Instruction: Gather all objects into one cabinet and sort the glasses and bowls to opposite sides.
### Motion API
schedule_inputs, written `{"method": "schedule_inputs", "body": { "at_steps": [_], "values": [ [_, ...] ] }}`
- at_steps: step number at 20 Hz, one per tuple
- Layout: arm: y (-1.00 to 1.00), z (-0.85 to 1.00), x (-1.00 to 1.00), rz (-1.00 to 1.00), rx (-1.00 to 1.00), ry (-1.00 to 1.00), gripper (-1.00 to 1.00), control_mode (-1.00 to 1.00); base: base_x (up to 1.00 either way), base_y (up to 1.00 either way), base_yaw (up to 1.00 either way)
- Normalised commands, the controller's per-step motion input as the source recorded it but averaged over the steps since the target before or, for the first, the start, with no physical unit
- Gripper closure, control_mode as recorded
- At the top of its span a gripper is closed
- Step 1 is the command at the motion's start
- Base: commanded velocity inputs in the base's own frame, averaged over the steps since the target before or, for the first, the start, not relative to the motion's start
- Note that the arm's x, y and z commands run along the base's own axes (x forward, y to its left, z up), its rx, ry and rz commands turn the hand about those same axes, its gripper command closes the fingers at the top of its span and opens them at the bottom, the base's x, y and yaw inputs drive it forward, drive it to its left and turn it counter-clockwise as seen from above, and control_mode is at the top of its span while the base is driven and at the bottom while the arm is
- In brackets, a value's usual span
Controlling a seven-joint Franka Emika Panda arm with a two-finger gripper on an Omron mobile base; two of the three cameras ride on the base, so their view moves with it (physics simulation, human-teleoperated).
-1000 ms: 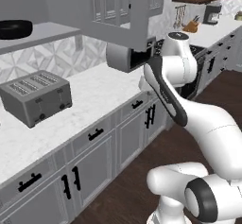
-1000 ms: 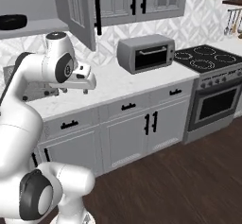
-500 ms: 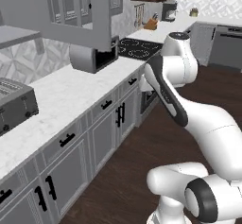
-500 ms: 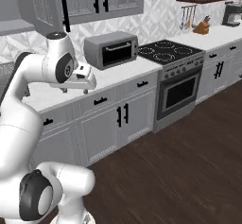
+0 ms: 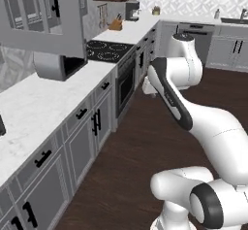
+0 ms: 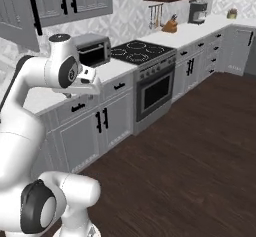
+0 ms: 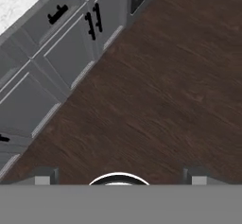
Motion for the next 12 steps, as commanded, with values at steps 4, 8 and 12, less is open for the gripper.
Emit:
{"method": "schedule_inputs", "body": {
  "at_steps": [4, 8, 12],
  "values": [
    [0.00, 0.00, 0.00, 0.00, 0.00, 0.00, -1.00, 1.00, 0.20, -0.39, -0.34],
    [0.00, 0.00, 0.00, 0.00, 0.00, 0.00, -1.00, 1.00, 0.50, -0.53, -0.29],
    [0.00, 0.00, 0.00, 0.00, 0.00, 0.00, -1.00, 1.00, 0.79, -0.66, -0.24]
  ]
}}
